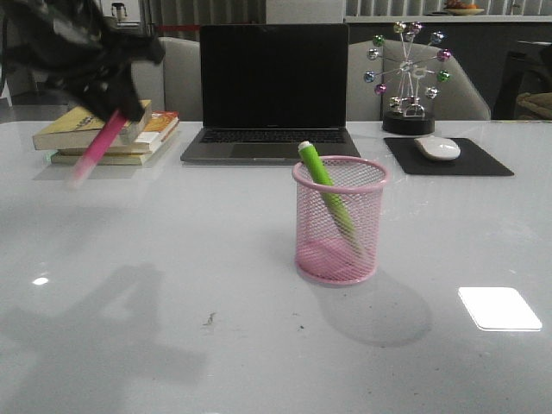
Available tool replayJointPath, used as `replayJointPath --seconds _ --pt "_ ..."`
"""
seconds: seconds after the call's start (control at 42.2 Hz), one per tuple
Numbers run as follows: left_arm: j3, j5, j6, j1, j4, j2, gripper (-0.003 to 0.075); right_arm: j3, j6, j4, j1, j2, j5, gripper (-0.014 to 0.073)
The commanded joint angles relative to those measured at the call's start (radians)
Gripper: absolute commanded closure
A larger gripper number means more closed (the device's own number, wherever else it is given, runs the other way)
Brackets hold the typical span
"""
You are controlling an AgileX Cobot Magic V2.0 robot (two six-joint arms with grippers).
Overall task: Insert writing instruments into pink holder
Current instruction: 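Lift the pink marker with the left gripper over the pink holder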
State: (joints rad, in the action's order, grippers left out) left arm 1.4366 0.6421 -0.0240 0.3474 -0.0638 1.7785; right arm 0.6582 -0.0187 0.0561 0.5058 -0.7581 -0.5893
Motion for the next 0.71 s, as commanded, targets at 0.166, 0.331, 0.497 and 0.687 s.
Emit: replayJointPath --seconds 0.166,0.331,0.497,0.687 --pt "-0.183 -0.527 0.005 0.231 -0.025 -0.258 0.0627 0.028 0.003 0.003 -0.002 0.005 0.07 0.0106" --pt "-0.328 -0.91 0.005 0.364 -0.025 -0.263 0.0627 0.028 0.003 0.003 -0.002 0.005 0.07 0.0106" --pt "-0.393 -1.179 0.005 0.468 -0.025 -0.188 0.0627 0.028 0.003 0.003 -0.002 0.005 0.07 0.0106" --pt "-0.387 -1.403 0.005 0.538 -0.021 -0.059 0.0627 0.028 0.003 0.003 -0.002 0.005 0.07 0.0106"
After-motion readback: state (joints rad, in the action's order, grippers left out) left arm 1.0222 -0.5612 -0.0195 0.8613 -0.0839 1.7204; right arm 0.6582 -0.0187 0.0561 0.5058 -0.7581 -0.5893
